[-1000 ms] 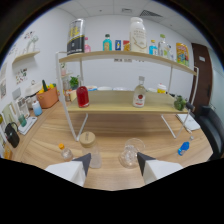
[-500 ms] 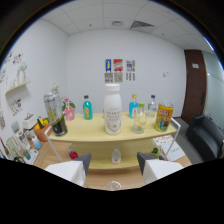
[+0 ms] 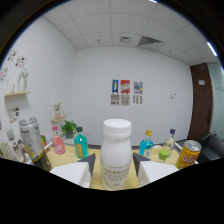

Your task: Make me a cup of Mount Fuji.

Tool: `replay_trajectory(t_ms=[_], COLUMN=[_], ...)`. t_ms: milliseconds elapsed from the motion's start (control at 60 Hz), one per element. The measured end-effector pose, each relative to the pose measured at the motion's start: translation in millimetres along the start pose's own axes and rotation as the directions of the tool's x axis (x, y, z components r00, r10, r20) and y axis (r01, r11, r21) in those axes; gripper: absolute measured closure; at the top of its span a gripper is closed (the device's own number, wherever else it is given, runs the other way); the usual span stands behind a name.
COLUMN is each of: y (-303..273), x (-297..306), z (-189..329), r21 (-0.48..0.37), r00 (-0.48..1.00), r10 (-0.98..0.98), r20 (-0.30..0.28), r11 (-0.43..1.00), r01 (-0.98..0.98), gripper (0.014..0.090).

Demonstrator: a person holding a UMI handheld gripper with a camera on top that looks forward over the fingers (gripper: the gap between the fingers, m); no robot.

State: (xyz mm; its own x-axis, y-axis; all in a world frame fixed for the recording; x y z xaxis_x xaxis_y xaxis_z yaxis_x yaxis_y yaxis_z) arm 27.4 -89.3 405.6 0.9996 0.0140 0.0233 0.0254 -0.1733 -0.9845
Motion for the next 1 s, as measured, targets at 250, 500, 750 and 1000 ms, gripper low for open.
replay_trajectory(t_ms=[250,500,750,1000], y=[13,-49,-53,142], x=[0,-5,28,73], z=[8,-42,-116,-115], r21=[-0.010,0.087,0.183,-0.058], r00=[1.000,0.994,0.994,0.994], r10=[0.030,0.077,0.053,0.104], r20=[0.006,0.076,0.092,0.031], r11=[1.000,0.993,0.981,0.993], r01=[-0.030,-0.084,-0.070,-0.102], gripper=[0.0550,0.0559,0.0560,0.0561])
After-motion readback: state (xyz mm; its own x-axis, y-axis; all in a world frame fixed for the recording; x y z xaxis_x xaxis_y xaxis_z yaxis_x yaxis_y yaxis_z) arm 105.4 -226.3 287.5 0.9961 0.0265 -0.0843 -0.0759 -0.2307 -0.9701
